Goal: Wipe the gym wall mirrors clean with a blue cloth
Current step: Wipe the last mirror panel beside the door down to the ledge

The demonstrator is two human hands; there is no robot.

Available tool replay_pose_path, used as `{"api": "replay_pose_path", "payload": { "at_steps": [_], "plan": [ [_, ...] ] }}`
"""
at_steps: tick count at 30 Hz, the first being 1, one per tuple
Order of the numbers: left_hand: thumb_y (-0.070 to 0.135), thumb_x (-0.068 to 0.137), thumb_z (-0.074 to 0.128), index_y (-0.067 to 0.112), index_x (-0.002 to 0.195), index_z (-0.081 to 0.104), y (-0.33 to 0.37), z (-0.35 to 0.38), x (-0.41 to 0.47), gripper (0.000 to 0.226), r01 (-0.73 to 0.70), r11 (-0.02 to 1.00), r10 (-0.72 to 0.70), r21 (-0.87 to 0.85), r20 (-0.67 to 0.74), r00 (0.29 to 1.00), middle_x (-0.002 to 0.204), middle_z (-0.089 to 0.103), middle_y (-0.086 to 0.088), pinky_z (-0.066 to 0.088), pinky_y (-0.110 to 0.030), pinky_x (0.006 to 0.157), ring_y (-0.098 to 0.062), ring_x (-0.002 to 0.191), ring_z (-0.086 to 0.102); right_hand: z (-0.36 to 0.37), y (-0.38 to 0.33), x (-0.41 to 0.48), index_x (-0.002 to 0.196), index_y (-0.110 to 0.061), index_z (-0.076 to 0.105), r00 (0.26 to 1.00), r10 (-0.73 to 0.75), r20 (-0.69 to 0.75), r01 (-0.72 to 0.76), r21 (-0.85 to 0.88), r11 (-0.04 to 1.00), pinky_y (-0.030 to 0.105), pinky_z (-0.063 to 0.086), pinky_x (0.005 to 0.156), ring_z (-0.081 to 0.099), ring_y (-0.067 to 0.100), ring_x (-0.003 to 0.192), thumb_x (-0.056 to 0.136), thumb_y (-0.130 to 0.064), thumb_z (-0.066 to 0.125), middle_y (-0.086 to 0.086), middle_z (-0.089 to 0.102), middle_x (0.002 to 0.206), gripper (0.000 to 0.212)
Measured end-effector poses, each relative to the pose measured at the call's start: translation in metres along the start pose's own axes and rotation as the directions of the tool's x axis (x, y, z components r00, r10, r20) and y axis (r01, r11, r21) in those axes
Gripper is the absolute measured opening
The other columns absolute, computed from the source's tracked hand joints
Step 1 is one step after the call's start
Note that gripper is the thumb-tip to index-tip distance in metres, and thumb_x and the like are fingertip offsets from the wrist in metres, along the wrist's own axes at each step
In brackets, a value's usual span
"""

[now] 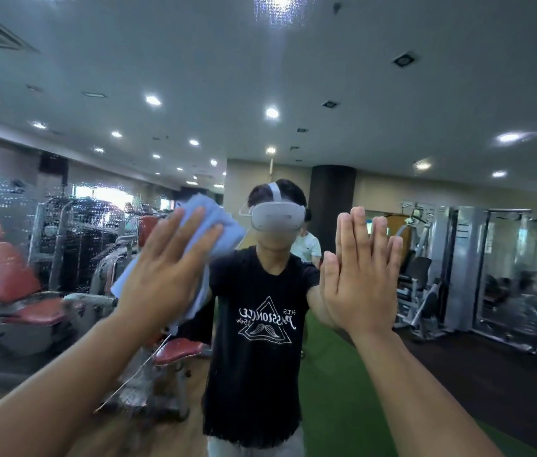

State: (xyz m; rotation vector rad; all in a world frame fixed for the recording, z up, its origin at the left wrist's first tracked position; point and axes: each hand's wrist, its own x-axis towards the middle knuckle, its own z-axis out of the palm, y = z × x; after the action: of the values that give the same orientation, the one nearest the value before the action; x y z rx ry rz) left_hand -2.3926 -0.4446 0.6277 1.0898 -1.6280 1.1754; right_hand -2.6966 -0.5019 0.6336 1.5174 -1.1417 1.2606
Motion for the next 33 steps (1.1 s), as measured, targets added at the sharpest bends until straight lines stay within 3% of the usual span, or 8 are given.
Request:
{"api": "replay_pose_path", "payload": {
  "at_steps": [4,7,13,17,22,26,29,33],
  "plan": [
    [0.010,0.094,0.055,0.016,0.156,0.030,0.008,-0.006,0.055,0.066,0.138,0.990,-0.141,-0.035,-0.117,0.983,0.166,0.017,-0.014,0.001,-0.038,0.127,-0.032,0.154,0.007,0.000,-0.002,0.000,0.165,-0.015,0.016,1.000,-0.002,-0.012,0.001,-0.013,1.000,0.053,-0.001,0.128,0.002,0.031,0.159,0.104,-0.037,0.031,0.002,0.004,0.173,0.066],
    [0.008,0.095,0.051,0.017,0.157,0.025,0.041,0.003,0.085,0.068,0.161,0.986,-0.164,-0.031,-0.139,0.977,0.167,0.012,-0.013,0.001,-0.044,0.127,-0.033,0.155,0.003,0.001,-0.003,0.000,0.165,-0.017,0.012,1.000,0.003,-0.008,-0.003,-0.013,1.000,0.051,-0.004,0.128,-0.001,0.030,0.159,0.104,-0.036,0.032,0.000,0.001,0.173,0.067],
    [0.000,0.091,0.052,0.011,0.152,0.042,0.089,0.029,0.042,0.063,-0.153,0.987,0.147,-0.053,-0.101,0.984,0.163,0.026,-0.016,0.025,-0.055,0.120,-0.040,0.152,0.019,0.001,-0.001,0.000,0.165,-0.018,0.013,1.000,0.006,0.013,-0.006,0.002,1.000,0.049,-0.006,0.128,-0.001,0.029,0.159,0.105,-0.041,0.027,0.000,0.002,0.173,0.065],
    [-0.003,0.086,0.051,0.013,0.146,0.052,0.061,0.023,-0.011,0.062,-0.231,0.973,0.230,-0.009,-0.041,0.972,0.158,0.037,-0.015,0.028,-0.055,0.119,-0.038,0.150,0.027,0.001,-0.001,0.001,0.165,-0.017,0.014,1.000,0.004,-0.007,-0.004,-0.002,1.000,0.049,-0.005,0.128,0.000,0.029,0.159,0.104,-0.039,0.029,-0.001,0.002,0.173,0.067],
    [-0.003,0.078,0.074,0.014,0.155,0.032,0.004,0.005,-0.014,0.089,-0.020,1.000,0.020,0.003,-0.031,0.999,0.164,0.024,-0.015,0.012,-0.051,0.125,-0.037,0.153,0.015,0.000,-0.001,-0.001,0.165,-0.016,0.016,1.000,-0.001,-0.013,0.001,-0.002,1.000,0.053,-0.001,0.128,0.002,0.031,0.159,0.105,-0.039,0.026,0.001,0.005,0.173,0.065],
    [-0.001,0.091,0.060,0.011,0.155,0.034,0.007,-0.004,0.042,0.070,0.162,0.984,-0.171,-0.075,-0.135,0.976,0.166,0.019,-0.015,0.002,-0.038,0.127,-0.031,0.154,0.008,0.000,-0.002,-0.001,0.165,-0.015,0.016,1.000,0.004,-0.009,-0.004,-0.004,1.000,0.055,0.002,0.128,0.002,0.032,0.159,0.105,-0.039,0.025,0.002,0.005,0.173,0.065],
    [0.002,0.093,0.057,0.016,0.156,0.028,0.033,0.001,0.075,0.071,0.192,0.978,-0.204,-0.085,-0.180,0.962,0.167,0.016,-0.012,-0.007,-0.032,0.125,-0.031,0.154,0.006,0.001,-0.003,0.000,0.165,-0.015,0.015,1.000,0.000,-0.018,0.000,-0.010,1.000,0.052,-0.003,0.128,0.001,0.031,0.159,0.104,-0.038,0.026,0.002,0.003,0.173,0.066],
    [0.009,0.095,0.029,0.011,0.155,0.029,0.072,0.015,0.074,0.060,0.075,0.996,-0.082,-0.049,-0.159,0.984,0.165,0.018,-0.017,0.007,-0.045,0.126,-0.039,0.153,0.012,0.002,-0.001,0.000,0.165,-0.016,0.013,1.000,-0.001,-0.023,0.001,-0.009,1.000,0.050,-0.006,0.128,-0.004,0.028,0.159,0.105,-0.039,0.026,0.000,0.000,0.173,0.065]
  ]
}}
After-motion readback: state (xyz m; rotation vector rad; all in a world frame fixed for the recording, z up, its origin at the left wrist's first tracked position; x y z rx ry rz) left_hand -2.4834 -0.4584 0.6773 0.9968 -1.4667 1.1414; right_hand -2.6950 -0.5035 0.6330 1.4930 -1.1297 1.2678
